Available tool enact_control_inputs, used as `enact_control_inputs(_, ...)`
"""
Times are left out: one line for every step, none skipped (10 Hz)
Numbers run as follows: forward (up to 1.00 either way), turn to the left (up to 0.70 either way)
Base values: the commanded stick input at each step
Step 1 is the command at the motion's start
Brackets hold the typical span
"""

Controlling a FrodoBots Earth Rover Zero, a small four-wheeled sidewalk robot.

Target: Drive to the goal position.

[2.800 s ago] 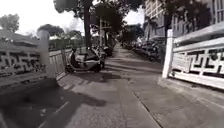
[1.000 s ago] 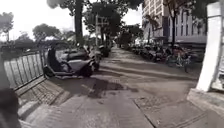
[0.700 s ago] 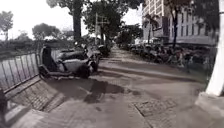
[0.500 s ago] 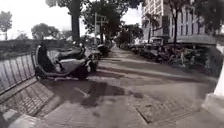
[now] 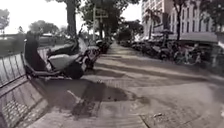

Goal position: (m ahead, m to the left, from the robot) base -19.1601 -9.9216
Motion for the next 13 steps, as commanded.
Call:
enact_control_inputs(0.7, 0.0)
enact_control_inputs(0.7, 0.0)
enact_control_inputs(0.7, 0.0)
enact_control_inputs(0.7, 0.0)
enact_control_inputs(0.7, 0.0)
enact_control_inputs(0.7, 0.0)
enact_control_inputs(0.7, -0.03)
enact_control_inputs(0.7, -0.13)
enact_control_inputs(0.7, -0.14)
enact_control_inputs(0.7, -0.14)
enact_control_inputs(0.7, -0.14)
enact_control_inputs(0.7, -0.14)
enact_control_inputs(0.59, -0.2)
